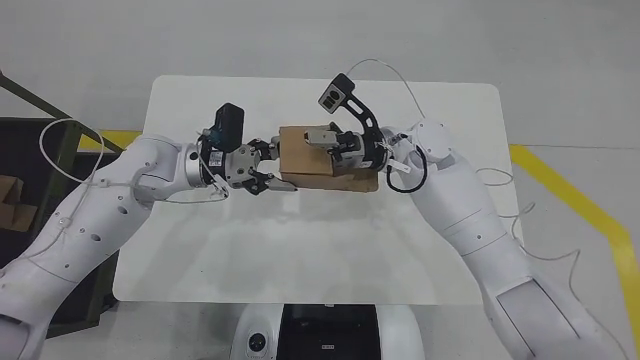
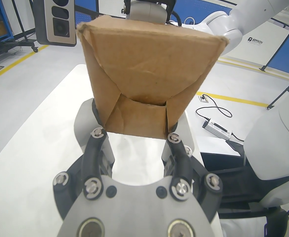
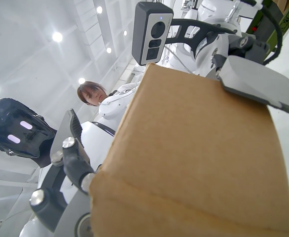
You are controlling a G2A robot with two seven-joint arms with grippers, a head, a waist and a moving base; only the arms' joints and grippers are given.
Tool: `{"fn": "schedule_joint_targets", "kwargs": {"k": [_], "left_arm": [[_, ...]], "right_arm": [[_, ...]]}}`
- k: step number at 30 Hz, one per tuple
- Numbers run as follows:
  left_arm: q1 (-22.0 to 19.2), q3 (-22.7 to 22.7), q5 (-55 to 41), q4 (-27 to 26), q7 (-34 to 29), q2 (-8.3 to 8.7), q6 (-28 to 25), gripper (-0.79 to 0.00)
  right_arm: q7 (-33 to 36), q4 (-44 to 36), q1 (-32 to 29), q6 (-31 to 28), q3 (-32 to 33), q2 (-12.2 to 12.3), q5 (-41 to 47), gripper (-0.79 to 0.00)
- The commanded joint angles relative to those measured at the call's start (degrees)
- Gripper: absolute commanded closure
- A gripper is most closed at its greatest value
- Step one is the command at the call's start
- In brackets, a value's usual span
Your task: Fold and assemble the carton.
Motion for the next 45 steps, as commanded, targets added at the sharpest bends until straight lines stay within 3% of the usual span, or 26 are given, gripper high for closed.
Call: {"fn": "schedule_joint_targets", "kwargs": {"k": [1,9,27,45], "left_arm": [[0.03,-0.16,-0.22,0.17,0.0,0.04,0.0,-0.369],[0.31,-0.46,-0.52,0.27,0.1,0.18,0.0,-0.369],[1.2,-1.32,-0.41,-0.36,0.5,0.39,0.0,-0.36],[4.03,-5.89,-1.31,6.46,4.64,0.11,0.21,-0.369]], "right_arm": [[0.16,0.15,-0.2,-0.17,0.82,0.22,-0.11,-0.785],[-0.37,-1.16,-1.02,0.32,2.61,0.68,-0.13,-0.785],[-2.7,-0.39,-0.62,-0.28,-0.4,-0.63,0.07,-0.785],[-7.6,-5.31,-4.08,-2.82,10.52,2.95,-10.39,-0.785]]}}
